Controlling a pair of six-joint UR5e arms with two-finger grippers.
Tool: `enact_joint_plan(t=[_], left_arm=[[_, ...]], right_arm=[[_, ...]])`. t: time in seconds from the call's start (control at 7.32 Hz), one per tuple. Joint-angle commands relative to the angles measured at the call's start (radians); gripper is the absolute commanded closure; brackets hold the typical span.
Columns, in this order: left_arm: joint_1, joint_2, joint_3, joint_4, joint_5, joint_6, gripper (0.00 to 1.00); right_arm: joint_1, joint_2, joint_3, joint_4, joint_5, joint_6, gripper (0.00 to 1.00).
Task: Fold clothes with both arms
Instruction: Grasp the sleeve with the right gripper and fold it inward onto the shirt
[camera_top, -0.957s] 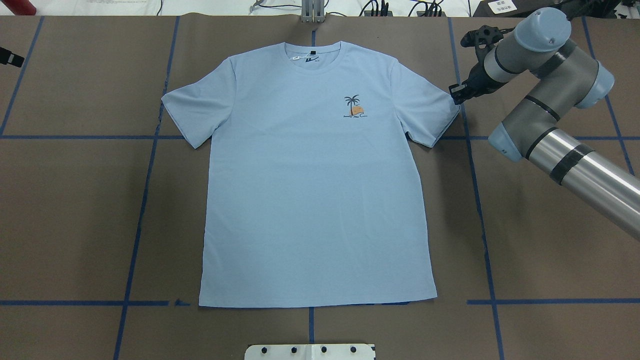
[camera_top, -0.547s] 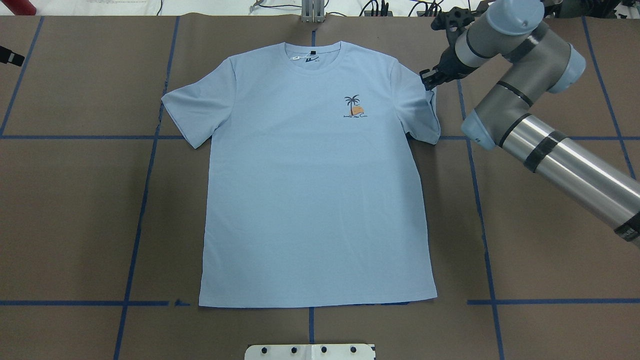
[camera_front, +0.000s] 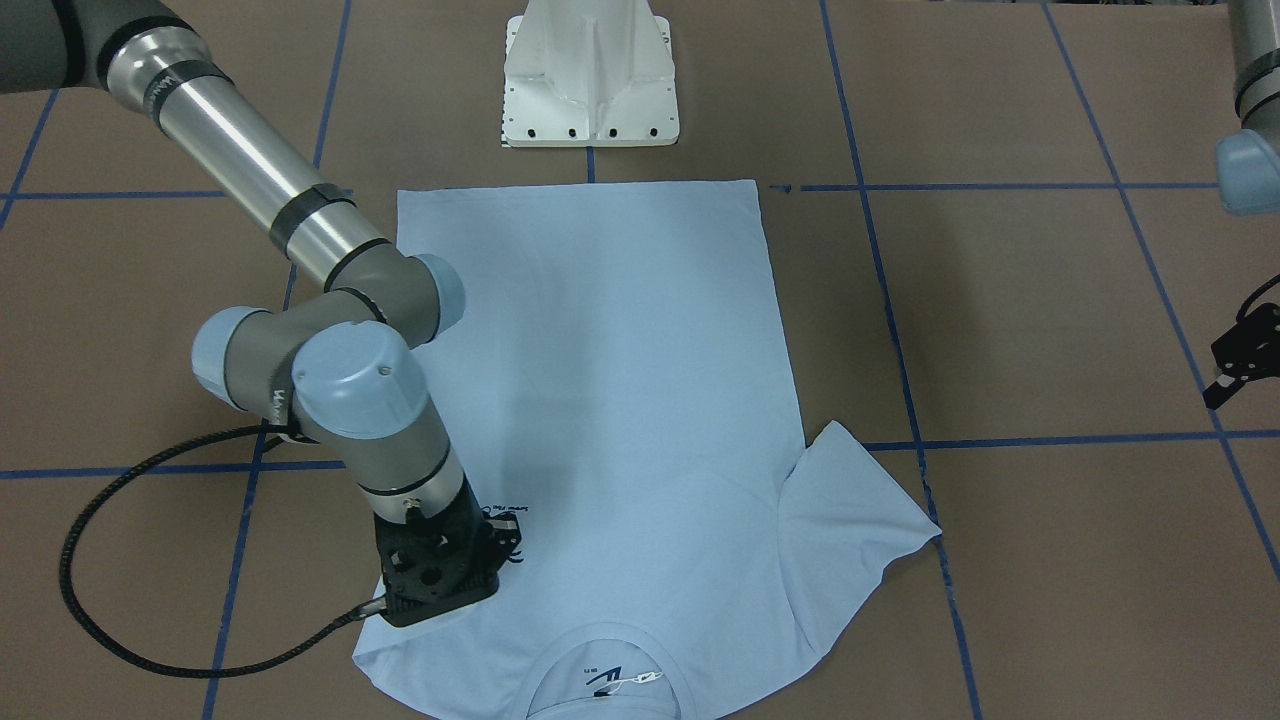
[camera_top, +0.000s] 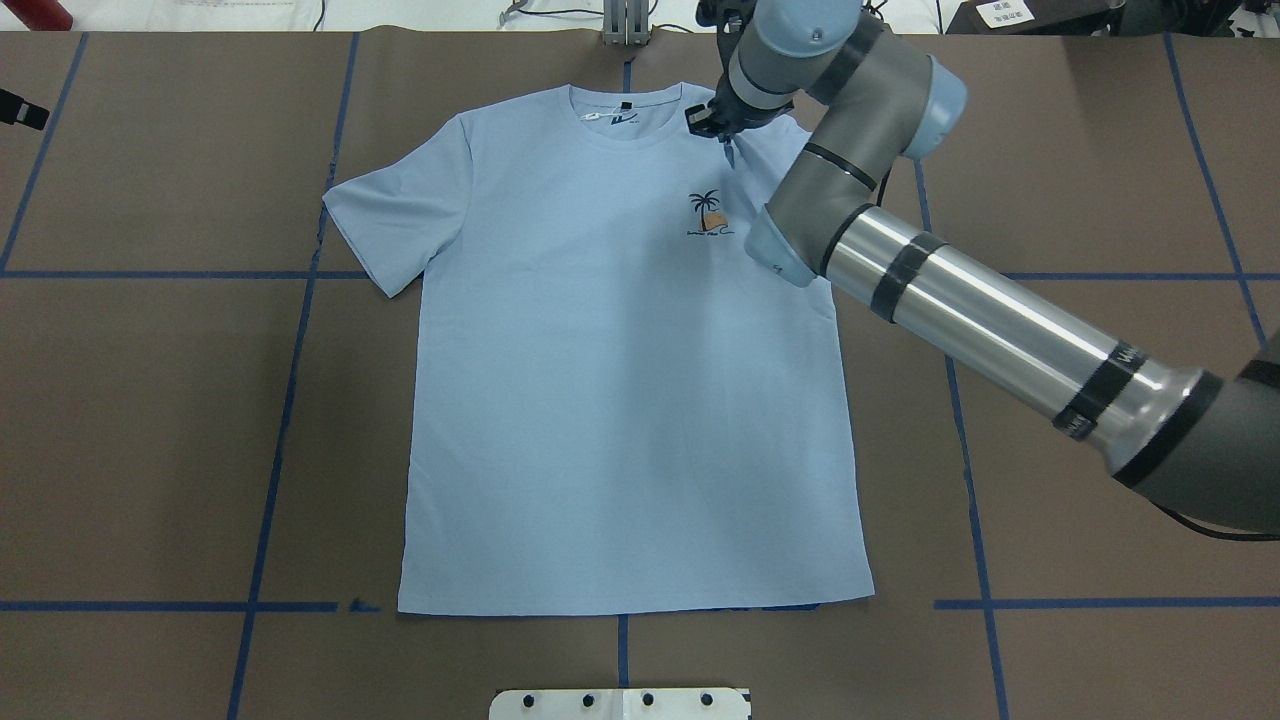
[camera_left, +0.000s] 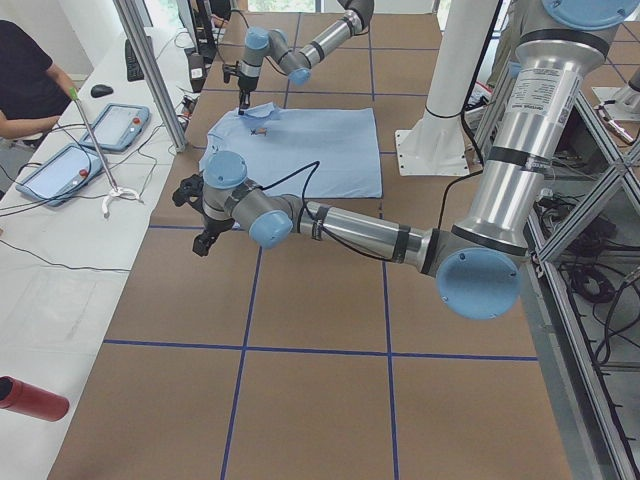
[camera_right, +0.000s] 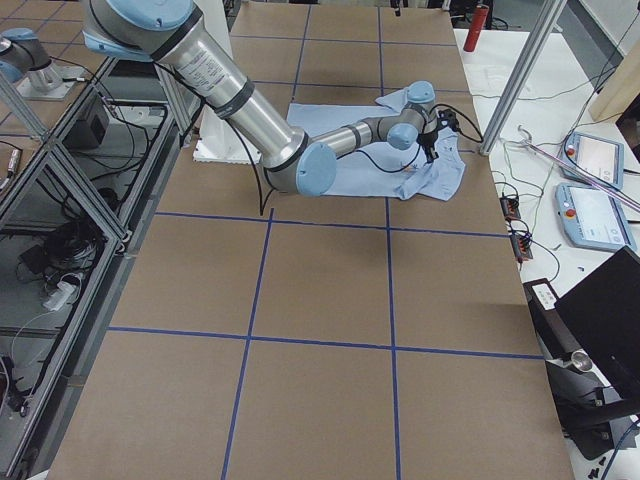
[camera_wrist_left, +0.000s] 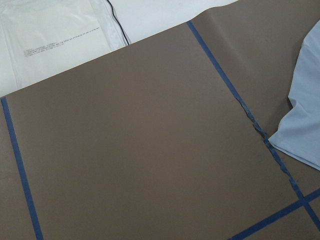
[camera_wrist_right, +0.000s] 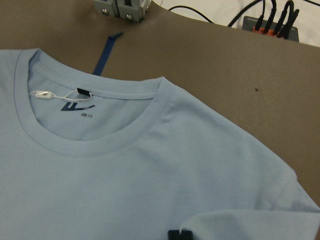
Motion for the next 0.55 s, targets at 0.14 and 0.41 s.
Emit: enact_joint_plan(t=[0.14, 0.41], left_arm=[[-0.001, -0.012, 0.000, 0.001, 0.002, -0.002, 0.00], [0.002, -0.021, 0.000, -0.003, 0.002, -0.043, 0.00]], right_arm=[[-0.063, 0.078, -0.119, 0.000, -0.154, 0.010, 0.36], [-0.070, 0.046, -0.118, 0.046, -0.172, 0.010, 0.00]])
